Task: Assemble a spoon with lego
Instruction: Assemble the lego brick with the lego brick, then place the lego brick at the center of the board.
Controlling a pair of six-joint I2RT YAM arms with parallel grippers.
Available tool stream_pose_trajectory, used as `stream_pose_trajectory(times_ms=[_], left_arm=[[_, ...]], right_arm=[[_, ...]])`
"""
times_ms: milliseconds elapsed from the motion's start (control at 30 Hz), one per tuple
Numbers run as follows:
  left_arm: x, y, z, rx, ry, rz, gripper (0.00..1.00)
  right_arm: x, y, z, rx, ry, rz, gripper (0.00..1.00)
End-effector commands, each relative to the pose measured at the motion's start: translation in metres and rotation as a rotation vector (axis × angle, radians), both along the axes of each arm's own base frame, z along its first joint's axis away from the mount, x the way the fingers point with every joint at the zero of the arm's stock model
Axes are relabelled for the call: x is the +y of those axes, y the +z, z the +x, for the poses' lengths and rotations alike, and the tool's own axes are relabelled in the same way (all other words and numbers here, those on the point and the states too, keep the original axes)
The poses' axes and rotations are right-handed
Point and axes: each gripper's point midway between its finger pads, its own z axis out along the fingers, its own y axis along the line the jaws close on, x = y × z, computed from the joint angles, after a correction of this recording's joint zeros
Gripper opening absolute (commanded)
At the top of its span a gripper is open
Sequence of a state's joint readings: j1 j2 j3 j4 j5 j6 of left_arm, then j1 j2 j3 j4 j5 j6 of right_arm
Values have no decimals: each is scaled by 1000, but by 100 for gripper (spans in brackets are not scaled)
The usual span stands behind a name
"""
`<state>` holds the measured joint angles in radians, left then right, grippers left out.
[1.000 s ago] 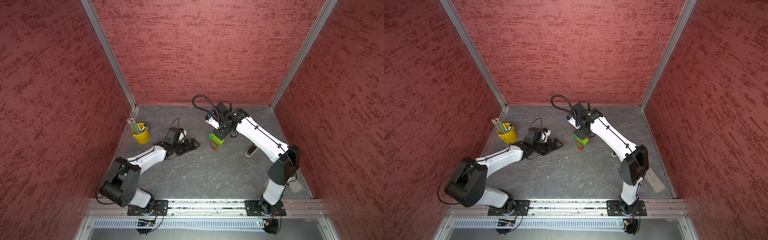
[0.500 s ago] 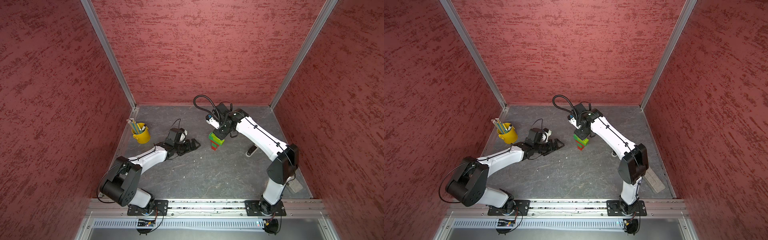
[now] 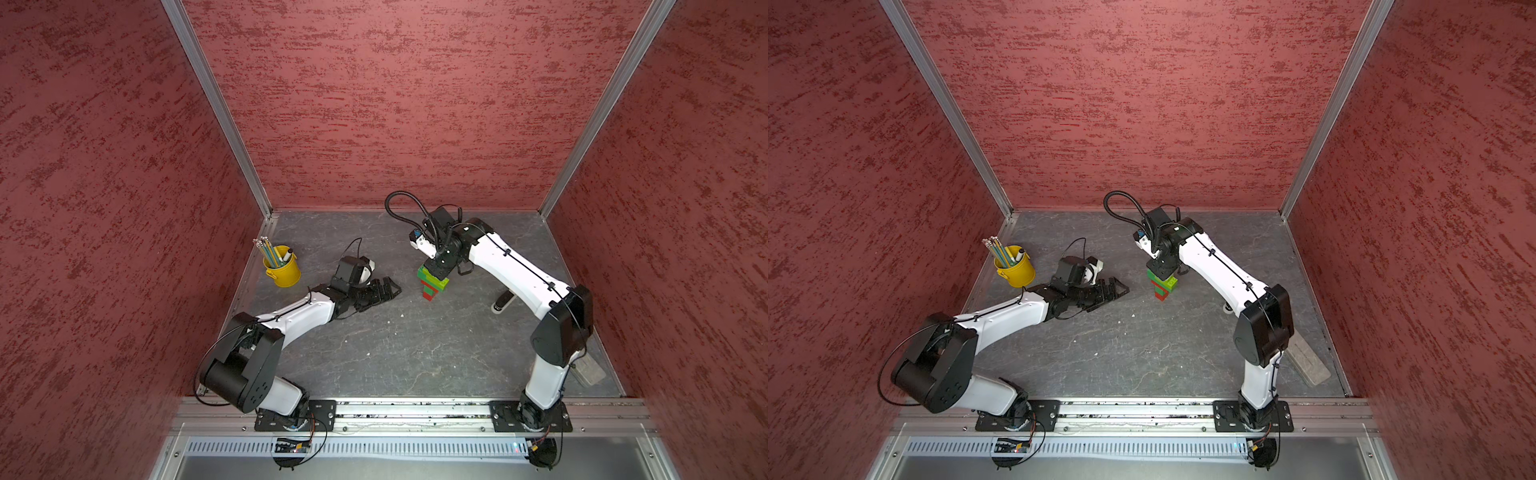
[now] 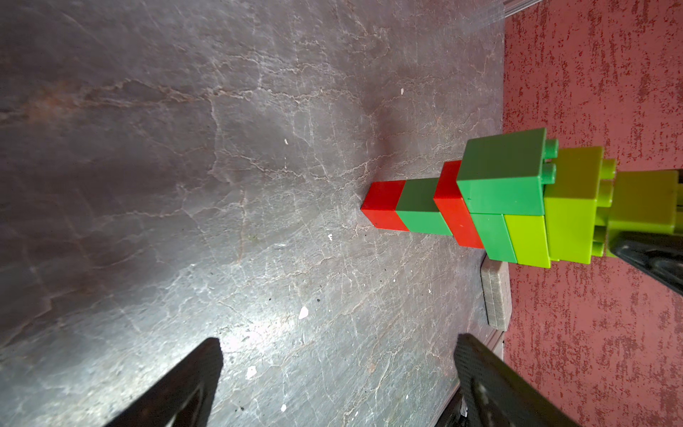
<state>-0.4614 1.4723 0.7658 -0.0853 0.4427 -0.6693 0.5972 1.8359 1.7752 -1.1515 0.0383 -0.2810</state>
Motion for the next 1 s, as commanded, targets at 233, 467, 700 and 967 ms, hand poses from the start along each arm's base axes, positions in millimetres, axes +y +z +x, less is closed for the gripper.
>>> stream_pose_trajectory(times_ms=[233, 467, 700, 967], left_arm=[[1, -7, -1, 2, 5, 13, 100], [3, -9, -1, 1, 8, 24, 100], [3, -11, -2, 7, 5, 29, 100], [4, -11, -1, 4, 8, 38, 100]], right_arm=[[-3, -12, 2, 29, -14, -6, 26], [-3, -22, -1, 64, -39, 23, 25], [-5, -36, -12, 101, -22, 30, 23], [-17, -50, -17, 151, -36, -26, 25]])
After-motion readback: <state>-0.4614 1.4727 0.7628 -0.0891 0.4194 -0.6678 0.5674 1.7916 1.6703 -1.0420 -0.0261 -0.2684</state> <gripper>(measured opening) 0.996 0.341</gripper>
